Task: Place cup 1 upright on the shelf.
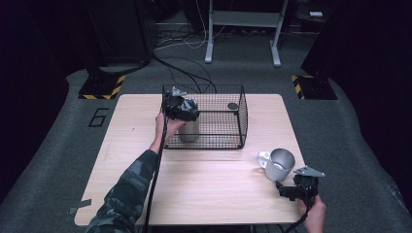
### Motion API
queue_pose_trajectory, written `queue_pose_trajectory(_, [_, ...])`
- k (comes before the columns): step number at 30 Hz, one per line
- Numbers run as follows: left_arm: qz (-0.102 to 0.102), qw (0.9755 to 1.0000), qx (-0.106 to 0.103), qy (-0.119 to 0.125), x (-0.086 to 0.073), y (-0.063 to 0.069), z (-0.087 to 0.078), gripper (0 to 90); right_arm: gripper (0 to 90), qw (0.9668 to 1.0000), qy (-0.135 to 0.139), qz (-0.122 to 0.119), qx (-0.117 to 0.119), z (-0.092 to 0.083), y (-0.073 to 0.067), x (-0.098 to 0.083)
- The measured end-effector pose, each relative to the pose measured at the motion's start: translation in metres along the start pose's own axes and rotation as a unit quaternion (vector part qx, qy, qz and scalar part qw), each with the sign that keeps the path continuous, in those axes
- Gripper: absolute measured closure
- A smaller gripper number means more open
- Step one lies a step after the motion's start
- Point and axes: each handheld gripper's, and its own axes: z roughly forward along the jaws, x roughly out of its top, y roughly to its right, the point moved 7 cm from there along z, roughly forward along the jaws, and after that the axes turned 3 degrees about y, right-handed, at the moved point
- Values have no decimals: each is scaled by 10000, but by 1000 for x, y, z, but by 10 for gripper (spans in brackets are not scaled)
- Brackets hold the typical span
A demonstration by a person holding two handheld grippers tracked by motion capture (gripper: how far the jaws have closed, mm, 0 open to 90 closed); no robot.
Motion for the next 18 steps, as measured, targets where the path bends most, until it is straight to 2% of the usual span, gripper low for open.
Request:
queue_pose_trajectory(4, [-36,10000,-18,56,5,0,-3,0,0,10000,-1,0,1,0,0,0])
queue_pose_trajectory(9, [21,9999,-47,122,13,0,-8,0,0,10000,-1,0,0,0,0,0])
queue_pose_trajectory(11, [155,9996,14,219,17,1,-12,0,0,10000,1,-2,1,0,0,0])
queue_pose_trajectory(18, [159,9995,4,280,20,-1,-23,0,0,10000,-1,0,1,0,0,0])
